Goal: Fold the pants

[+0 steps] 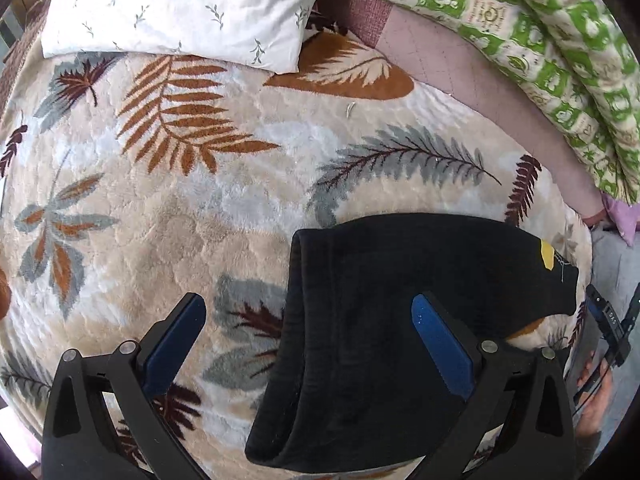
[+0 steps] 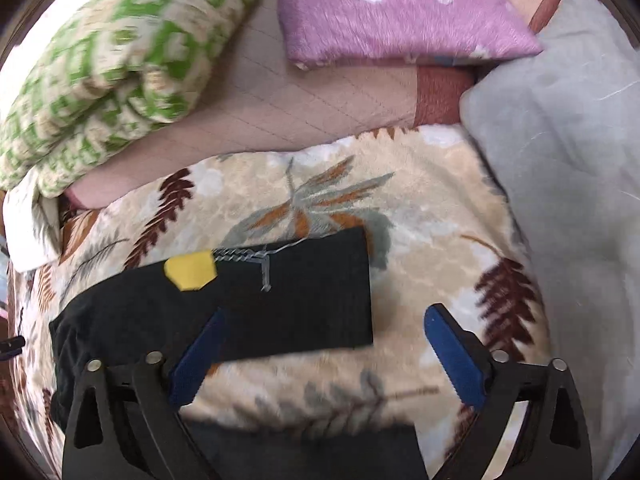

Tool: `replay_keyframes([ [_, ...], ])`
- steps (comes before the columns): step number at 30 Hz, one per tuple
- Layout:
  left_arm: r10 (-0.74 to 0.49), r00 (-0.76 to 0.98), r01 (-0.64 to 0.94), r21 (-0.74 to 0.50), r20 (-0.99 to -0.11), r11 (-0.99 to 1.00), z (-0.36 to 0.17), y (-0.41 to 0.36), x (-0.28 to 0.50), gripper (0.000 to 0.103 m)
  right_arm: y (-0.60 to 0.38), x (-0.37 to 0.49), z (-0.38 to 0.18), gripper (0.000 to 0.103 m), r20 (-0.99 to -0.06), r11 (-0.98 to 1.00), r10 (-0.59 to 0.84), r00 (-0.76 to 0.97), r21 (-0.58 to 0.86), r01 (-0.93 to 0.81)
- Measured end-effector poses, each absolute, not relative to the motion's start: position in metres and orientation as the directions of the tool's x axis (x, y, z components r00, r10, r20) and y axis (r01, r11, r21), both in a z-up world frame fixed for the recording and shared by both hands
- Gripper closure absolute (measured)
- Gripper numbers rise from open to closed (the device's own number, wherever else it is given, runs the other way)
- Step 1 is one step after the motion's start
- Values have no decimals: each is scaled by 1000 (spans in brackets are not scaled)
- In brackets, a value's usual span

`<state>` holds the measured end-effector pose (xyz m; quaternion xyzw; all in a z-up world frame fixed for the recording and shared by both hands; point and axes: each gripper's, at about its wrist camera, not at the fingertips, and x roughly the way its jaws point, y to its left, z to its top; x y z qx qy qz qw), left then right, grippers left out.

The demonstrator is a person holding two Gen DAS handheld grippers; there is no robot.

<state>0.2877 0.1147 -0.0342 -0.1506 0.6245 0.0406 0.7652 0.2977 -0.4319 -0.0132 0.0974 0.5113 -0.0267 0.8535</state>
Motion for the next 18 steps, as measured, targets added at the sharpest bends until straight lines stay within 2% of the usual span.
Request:
replay_keyframes([
  [8, -193, 131, -272, -222, -972, 936, -72, 113, 312, 0, -443, 337, -50, 8, -886, 961, 134, 443, 225, 159],
  [11, -184, 137, -269, -215, -973, 939, -80, 110, 316, 0, -441, 343, -55, 8, -892, 962, 142, 429, 226, 151],
  [16, -233, 165, -274, -271, -958, 923, -84, 110, 326, 0, -441, 351, -61, 8, -894, 961, 160, 418, 238, 140],
  [17, -249, 165, -268, -287, -954, 920, -84, 108, 327, 2, -442, 353, -62, 8, -895, 960, 167, 415, 243, 138],
  [18, -261, 166, -259, -298, -951, 919, -84, 106, 328, 9, -441, 355, -65, 8, -896, 959, 175, 408, 249, 135],
])
